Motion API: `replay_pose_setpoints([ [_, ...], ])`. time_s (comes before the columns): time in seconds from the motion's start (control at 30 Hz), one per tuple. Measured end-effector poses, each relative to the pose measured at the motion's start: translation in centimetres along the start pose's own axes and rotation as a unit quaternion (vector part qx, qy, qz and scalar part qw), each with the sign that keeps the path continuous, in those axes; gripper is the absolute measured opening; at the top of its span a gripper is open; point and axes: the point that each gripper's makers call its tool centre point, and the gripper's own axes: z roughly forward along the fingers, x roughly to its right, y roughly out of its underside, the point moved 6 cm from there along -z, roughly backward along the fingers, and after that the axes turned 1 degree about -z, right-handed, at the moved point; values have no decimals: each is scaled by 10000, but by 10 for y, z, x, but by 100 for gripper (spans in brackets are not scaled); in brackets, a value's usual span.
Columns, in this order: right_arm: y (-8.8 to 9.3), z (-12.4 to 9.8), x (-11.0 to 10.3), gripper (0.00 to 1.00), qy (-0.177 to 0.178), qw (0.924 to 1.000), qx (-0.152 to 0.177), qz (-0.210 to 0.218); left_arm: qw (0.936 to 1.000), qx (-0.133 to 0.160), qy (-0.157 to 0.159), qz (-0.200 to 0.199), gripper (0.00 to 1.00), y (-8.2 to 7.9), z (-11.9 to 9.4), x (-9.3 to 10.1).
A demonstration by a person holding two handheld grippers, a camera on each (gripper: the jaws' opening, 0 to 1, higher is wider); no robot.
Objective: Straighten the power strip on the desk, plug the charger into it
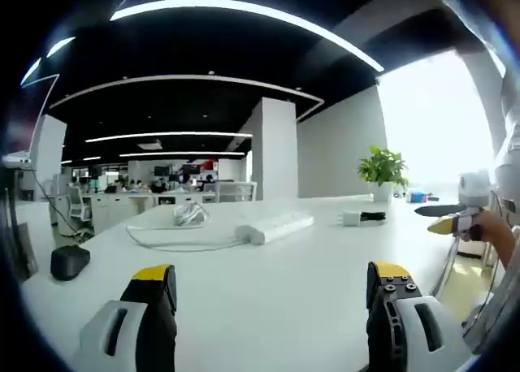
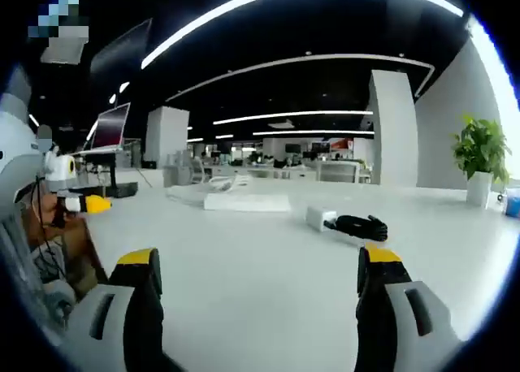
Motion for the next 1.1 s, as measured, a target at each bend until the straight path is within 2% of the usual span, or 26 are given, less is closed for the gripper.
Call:
replay_pose_setpoints([
  [0.13, 9, 2, -3, 100, -76, 9993, -371, -20, 9999, -7, 70, 153, 99, 0, 0, 2],
  [0.17, 11, 3, -3, 100, -85, 9990, -427, -23, 9992, -55, 175, 361, 99, 1, 0, 5],
  [0.23, 13, 3, -4, 100, -75, 9987, -503, 1, 9977, -179, 124, 635, 99, 3, 0, 6],
  [0.3, 13, 3, -3, 100, -45, 9987, -500, 72, 9974, -233, 54, 682, 99, 4, 1, 7],
  [0.37, 12, 1, -3, 100, -73, 9988, -468, 118, 9981, -181, 24, 583, 99, 3, 2, 7],
  [0.43, 10, 1, -3, 100, -82, 9990, -416, 160, 9991, 17, 232, 348, 99, -2, 1, 11],
  [0.47, 10, 0, -3, 100, -87, 9990, -406, 164, 9995, 82, 228, 186, 99, -4, 1, 11],
  [0.57, 8, -1, -2, 100, -74, 9991, -365, 181, 9994, 62, 322, 89, 99, -6, 0, 11],
  [0.63, 8, -1, -3, 100, -61, 9992, -355, 152, 9996, -41, 281, 85, 99, -4, 0, 11],
  [0.77, 7, 0, -4, 100, -107, 9992, -342, 153, 9976, -575, 132, 352, 99, 5, -1, 6],
  [0.83, 6, 0, -4, 100, -130, 9993, -314, 167, 9973, -652, 127, 314, 99, 7, 1, 4],
  [0.9, 4, 1, -3, 100, -143, 9995, -252, 144, 9977, -619, 145, 244, 99, 6, 1, 3],
  [1.0, 2, 5, -1, 100, -278, 9991, -242, 210, 9993, -240, 238, -173, 99, -2, 4, 2],
  [1.1, -1, 8, -3, 100, -462, 9986, -171, 213, 9985, -73, 274, -476, 99, -9, 6, -3],
])
